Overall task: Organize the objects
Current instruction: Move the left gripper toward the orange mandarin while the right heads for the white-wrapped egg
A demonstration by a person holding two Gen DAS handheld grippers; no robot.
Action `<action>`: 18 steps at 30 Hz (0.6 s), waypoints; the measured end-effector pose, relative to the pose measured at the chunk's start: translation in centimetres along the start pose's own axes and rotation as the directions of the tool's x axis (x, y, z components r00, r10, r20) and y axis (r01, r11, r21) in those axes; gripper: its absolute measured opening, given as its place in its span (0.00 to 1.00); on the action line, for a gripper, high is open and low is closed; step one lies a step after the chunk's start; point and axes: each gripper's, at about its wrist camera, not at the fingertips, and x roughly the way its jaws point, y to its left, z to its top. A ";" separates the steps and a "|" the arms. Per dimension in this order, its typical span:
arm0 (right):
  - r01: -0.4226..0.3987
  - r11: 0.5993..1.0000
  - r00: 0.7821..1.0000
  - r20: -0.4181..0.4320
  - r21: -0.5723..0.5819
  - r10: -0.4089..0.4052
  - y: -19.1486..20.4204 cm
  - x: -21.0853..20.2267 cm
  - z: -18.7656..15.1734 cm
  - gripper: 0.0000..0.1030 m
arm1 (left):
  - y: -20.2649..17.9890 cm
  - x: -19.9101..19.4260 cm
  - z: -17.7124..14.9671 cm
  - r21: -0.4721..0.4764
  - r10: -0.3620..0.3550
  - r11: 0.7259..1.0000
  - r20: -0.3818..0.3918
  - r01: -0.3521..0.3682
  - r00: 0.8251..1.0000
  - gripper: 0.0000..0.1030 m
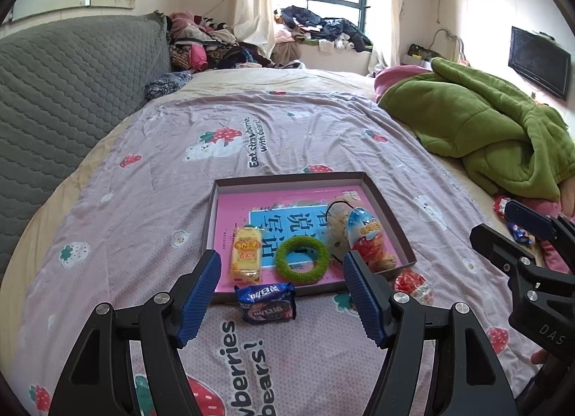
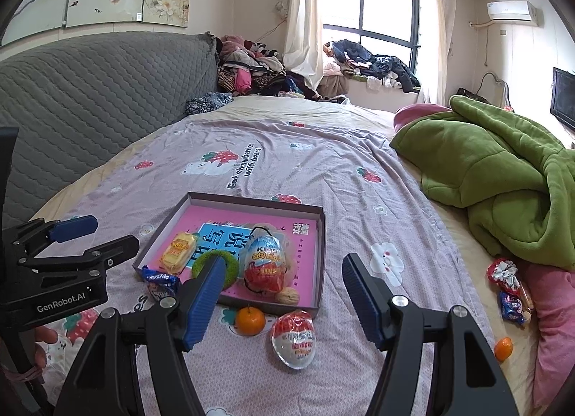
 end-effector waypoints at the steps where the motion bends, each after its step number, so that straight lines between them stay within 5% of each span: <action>1: -0.001 1.000 1.000 0.001 0.002 0.001 0.0 -0.2 -0.1 0.65 | -0.1 -0.1 -0.1 0.000 -0.001 1.000 0.000 0.001 1.000 0.70; 18: -0.009 1.000 1.000 0.024 0.005 0.009 -0.1 -2.5 -1.2 0.65 | -1.1 -1.4 -0.9 0.010 -0.018 1.000 0.006 0.018 1.000 0.70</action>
